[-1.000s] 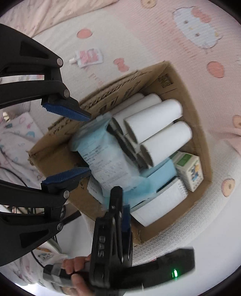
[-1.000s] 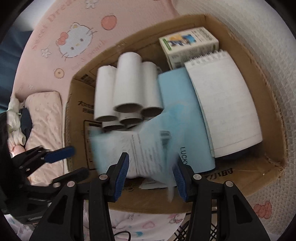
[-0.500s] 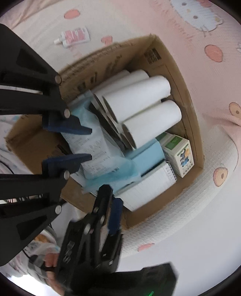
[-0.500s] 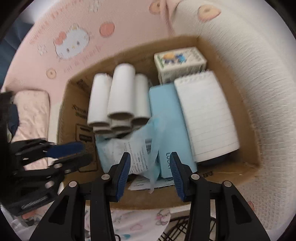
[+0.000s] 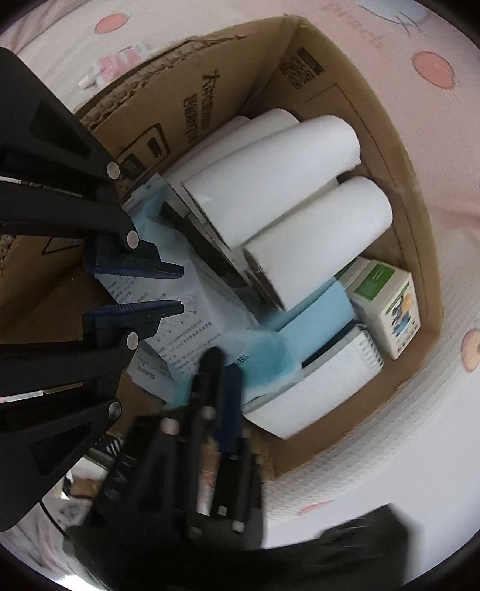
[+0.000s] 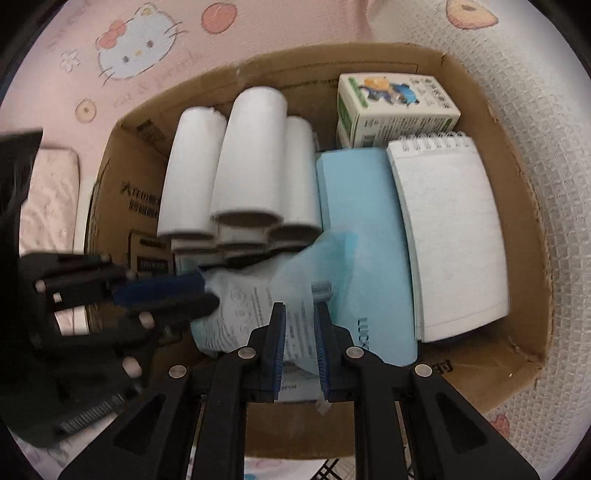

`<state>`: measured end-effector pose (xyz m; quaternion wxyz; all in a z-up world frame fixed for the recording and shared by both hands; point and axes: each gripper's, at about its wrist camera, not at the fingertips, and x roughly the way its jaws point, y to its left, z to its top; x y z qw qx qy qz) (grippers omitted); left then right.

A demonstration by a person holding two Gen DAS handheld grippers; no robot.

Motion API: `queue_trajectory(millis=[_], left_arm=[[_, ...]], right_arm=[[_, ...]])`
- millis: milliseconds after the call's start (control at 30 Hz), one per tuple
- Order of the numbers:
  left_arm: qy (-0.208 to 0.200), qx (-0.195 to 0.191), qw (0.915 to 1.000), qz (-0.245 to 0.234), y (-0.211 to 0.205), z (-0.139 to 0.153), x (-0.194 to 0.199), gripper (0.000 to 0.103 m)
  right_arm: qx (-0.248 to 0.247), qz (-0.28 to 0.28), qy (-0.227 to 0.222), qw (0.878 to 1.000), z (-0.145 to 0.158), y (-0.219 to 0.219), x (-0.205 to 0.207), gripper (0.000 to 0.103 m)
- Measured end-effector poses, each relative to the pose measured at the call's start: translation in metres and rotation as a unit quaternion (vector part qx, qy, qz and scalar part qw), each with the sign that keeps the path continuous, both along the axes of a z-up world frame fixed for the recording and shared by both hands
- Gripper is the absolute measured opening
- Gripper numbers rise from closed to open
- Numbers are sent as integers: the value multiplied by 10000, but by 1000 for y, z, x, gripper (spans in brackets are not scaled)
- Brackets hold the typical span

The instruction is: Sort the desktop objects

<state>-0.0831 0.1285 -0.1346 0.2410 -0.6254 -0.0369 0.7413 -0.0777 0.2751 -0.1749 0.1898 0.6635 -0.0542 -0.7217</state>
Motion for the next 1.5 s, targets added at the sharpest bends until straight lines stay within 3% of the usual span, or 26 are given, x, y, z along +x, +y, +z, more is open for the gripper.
queue_trajectory(millis=[333,500,700,767,833,933,1033,1167,1233,1367,1500], left_arm=[[310,-561,9967,-504,8,5,7,16],[171,-197,9988,-425,-5,7,1,16],[180,-42,9991,-387,-8,8,1,15],[179,-87,9993,-314,-11,8,0,3],[230,-147,9991,-324,-13,8,1,0],[246,-51,9993,-271,-18,10,0,0],[114,171,9996,-167,-23,10,-2,0],[167,4,9997,-187,-21,13,2,1],[162,-117,9996,-208,-18,14,3,5],[211,-224,9992,-256,-7,18,8,37],[72,-78,9994,-340,10,21,10,41]], right_arm=[[-122,-164,-523,9984,-25,-5,-22,13],[-95,-115,-810,9966,-44,-13,-26,13],[244,155,-1042,9941,-57,-33,-37,13],[345,225,-1179,9922,-66,-41,-40,13],[-8,319,-1619,9863,-82,-53,-39,13],[356,367,-1567,9863,-85,-65,-40,13],[308,365,-1624,9856,-85,-64,-43,13],[133,353,-1496,9880,-69,-58,-40,13],[-187,166,-1455,9890,-59,-44,-37,13],[-427,-44,-1158,9923,-34,-18,-29,13],[-421,-276,-735,9960,-11,10,-21,13]])
